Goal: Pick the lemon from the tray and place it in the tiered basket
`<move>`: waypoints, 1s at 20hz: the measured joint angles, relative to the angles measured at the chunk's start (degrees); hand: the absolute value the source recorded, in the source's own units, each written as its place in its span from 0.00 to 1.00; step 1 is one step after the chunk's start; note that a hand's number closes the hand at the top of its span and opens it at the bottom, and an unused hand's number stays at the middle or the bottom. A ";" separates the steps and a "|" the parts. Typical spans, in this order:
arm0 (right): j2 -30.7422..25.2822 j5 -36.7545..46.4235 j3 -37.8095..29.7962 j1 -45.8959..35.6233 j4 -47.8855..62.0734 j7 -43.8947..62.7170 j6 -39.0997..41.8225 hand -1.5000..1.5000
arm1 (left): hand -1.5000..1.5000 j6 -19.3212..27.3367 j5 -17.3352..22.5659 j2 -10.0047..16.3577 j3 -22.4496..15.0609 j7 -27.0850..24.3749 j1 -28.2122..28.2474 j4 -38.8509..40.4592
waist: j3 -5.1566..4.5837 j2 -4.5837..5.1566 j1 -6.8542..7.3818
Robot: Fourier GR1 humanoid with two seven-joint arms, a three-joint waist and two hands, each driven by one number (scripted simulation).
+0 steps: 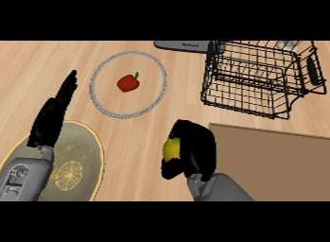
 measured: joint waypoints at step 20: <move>-0.28 6.00 -7.19 -46.63 17.12 6.44 -2.59 1.00 | 0.50 1.33 -0.56 0.53 2.80 -0.53 1.85 1.36 | -0.01 -1.26 -4.94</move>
